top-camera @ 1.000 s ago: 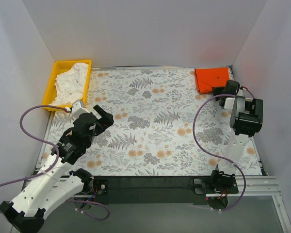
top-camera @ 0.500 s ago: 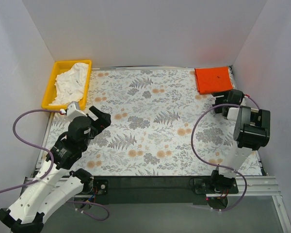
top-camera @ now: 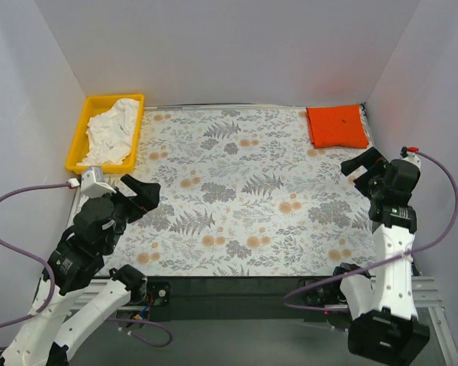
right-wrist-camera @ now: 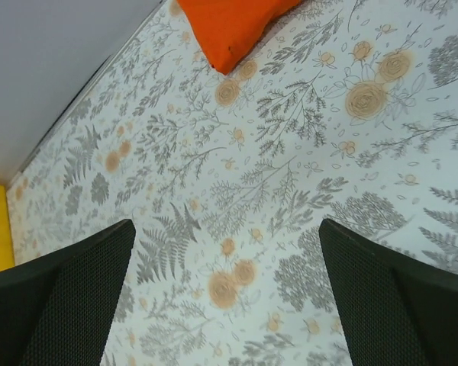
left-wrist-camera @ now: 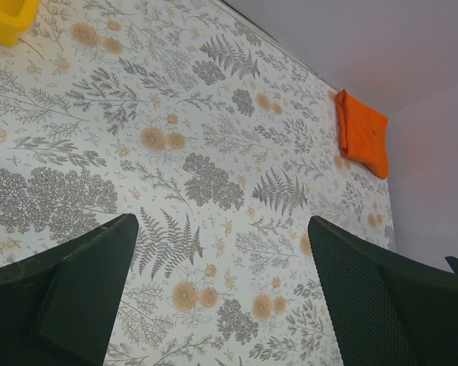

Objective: Fold and stack the t-shirts
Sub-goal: Neatly place the folded tshirt to the corner

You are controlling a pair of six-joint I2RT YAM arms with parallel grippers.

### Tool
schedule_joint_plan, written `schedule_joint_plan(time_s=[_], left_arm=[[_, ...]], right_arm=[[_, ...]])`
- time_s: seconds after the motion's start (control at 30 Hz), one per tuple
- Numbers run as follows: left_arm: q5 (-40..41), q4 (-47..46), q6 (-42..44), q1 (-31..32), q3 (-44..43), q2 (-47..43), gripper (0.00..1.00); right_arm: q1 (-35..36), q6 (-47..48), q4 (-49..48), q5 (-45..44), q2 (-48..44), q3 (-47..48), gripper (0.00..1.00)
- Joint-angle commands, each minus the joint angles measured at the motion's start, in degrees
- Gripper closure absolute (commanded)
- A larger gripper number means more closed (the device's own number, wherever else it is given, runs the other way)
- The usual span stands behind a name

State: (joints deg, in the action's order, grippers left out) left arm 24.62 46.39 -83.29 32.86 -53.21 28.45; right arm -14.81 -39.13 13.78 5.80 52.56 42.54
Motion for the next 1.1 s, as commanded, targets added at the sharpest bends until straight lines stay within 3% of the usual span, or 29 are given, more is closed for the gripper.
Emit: schedule_joint_plan(time_s=[0.0,0.13,0.37,0.67,1.07], left_arm=[[0.77,2.39,6.36,0.18,-2.6,-1.28,0.13],[2.27,2.65,11.02,0.1,-4.7,-1.64,0.1],[5.78,5.37,15.87,0.18,-8.13,-3.56,0.05],[12.37,4.49,18.69,0.27,-8.14,-11.47,0.04],[18.61,10.21,10.16,0.27,-7.26,-15.7,0.03]], right_arm=[[-0.31,16.95,20.09,-1.05,-10.61,6.39,0.06],[-0.31,23.91,29.6,-4.03,-21.42,13.69,0.02],[-0.13,34.37,34.03,-4.74,-36.89,21.87,0.02],[5.31,38.87,33.77,-7.37,-35.86,24.87,0.02],[13.75,40.89,30.87,-11.87,-34.45,20.48,0.02]])
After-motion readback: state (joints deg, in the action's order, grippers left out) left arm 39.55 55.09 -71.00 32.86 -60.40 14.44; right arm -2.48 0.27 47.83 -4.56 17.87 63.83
